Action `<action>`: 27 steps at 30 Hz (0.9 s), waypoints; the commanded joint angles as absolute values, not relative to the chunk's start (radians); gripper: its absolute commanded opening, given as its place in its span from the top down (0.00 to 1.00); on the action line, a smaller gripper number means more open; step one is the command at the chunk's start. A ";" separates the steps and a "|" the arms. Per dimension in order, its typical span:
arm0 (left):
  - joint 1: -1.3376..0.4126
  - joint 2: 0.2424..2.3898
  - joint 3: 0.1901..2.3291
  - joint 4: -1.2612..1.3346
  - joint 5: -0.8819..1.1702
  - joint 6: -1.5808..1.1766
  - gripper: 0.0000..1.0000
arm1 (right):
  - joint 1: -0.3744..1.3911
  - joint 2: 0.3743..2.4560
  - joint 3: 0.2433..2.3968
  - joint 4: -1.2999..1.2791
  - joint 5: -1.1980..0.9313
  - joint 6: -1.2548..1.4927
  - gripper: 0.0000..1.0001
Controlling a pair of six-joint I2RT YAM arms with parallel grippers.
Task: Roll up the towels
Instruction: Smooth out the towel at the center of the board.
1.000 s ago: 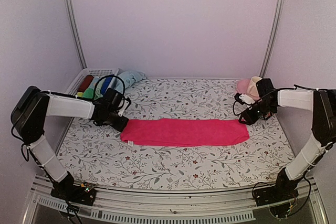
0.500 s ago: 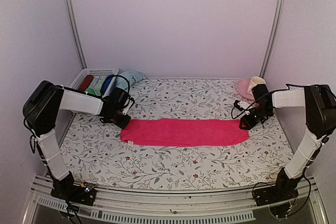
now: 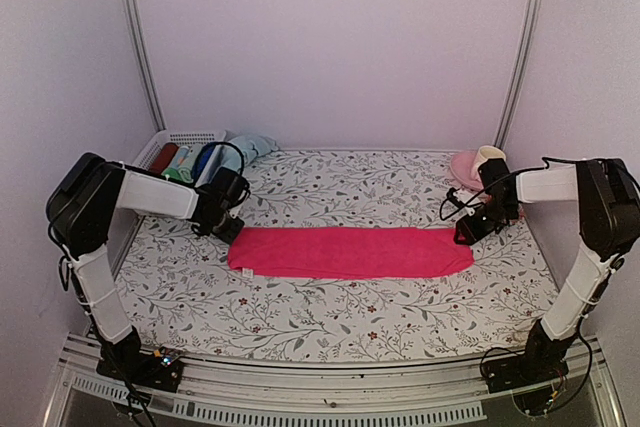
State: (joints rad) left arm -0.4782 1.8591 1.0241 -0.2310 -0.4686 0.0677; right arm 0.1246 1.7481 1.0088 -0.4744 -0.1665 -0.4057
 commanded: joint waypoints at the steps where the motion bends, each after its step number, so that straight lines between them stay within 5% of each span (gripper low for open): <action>1: -0.474 1.874 1.048 -0.232 -0.501 0.077 0.67 | 0.103 1.758 1.041 -0.490 -0.185 -0.373 0.54; 18: -0.581 1.812 1.032 -0.175 -0.559 0.072 0.68 | 0.094 1.793 1.064 -0.509 -0.242 -0.361 0.66; 27: -0.630 1.884 1.012 -0.153 -0.592 0.063 0.68 | 0.092 1.790 1.069 -0.503 -0.219 -0.364 0.96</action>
